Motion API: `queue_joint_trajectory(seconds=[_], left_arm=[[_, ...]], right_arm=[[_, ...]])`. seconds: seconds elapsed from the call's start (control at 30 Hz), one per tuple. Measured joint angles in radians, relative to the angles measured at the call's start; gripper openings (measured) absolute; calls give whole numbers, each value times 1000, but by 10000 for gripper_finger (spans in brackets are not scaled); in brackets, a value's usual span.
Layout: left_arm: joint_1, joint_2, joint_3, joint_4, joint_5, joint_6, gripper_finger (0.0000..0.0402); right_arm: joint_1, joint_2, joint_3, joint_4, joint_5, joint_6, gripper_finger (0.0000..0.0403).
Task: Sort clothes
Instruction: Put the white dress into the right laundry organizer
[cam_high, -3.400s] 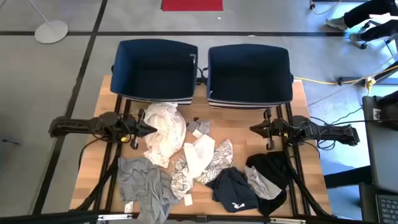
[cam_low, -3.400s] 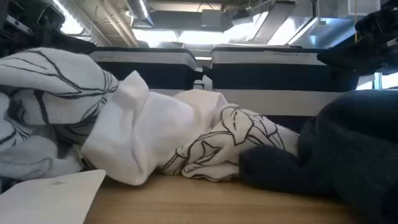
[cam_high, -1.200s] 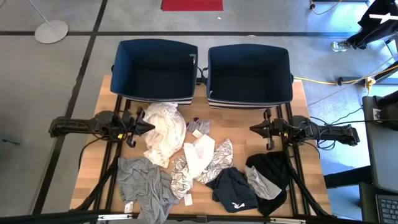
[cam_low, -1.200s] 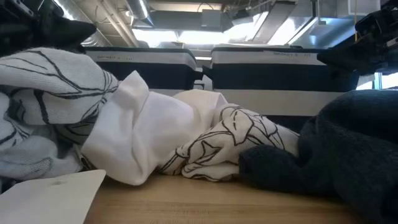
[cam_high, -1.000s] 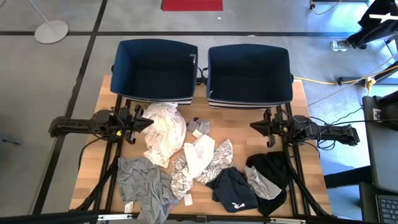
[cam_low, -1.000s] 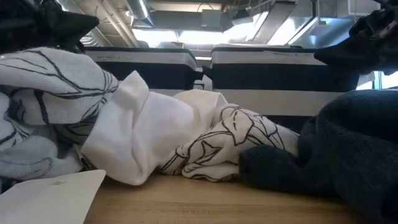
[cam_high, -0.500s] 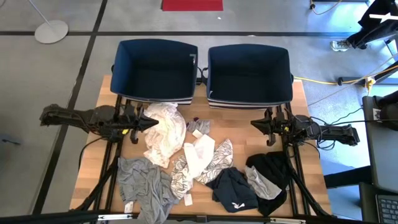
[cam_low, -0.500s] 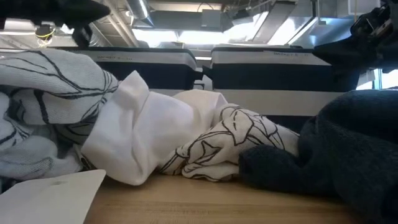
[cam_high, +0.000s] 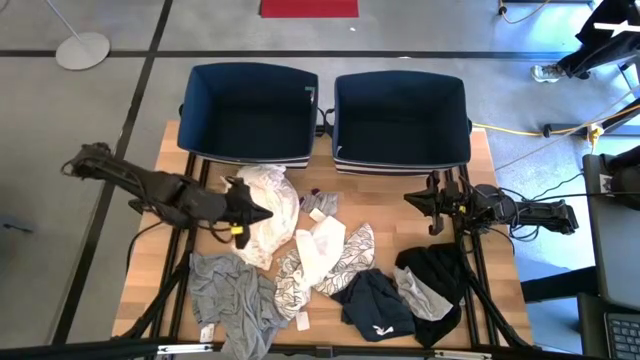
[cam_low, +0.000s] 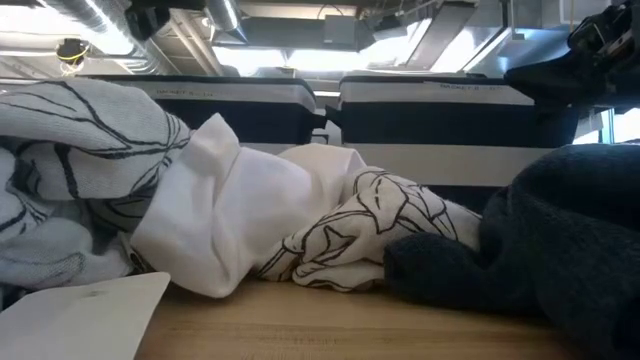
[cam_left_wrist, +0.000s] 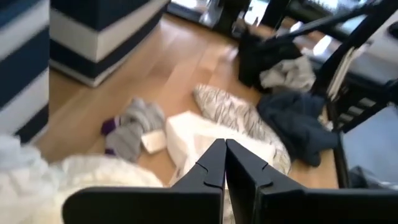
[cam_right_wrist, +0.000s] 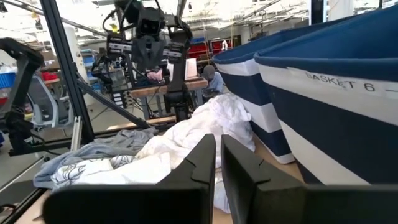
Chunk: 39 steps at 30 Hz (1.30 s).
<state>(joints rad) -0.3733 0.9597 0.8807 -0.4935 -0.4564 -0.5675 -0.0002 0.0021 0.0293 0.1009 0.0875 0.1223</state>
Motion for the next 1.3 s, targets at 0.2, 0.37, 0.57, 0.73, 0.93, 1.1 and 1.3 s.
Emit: queue_joint_trajectory(seconds=[0.2,0.37,0.57,0.73,0.93,1.1,1.3], left_arm=[[-53,110,54,-136,-66,-121,0],[-51,174,54,-235,-71,-129,0],[-27,236,54,-238,-71,-82,0],[16,230,53,-238,-73,-128,28],[26,219,53,-244,-72,-159,122],[43,219,53,-306,-68,-238,209],[65,219,51,-340,-64,-275,281]], right_arm=[[0,0,1,-2,1,-26,30],[0,0,1,-7,3,-49,30],[0,0,3,-19,36,-53,30],[0,0,3,-66,44,-52,30],[0,0,3,-53,44,-52,30],[0,0,3,-50,44,-52,30],[0,0,3,-50,44,-52,30]])
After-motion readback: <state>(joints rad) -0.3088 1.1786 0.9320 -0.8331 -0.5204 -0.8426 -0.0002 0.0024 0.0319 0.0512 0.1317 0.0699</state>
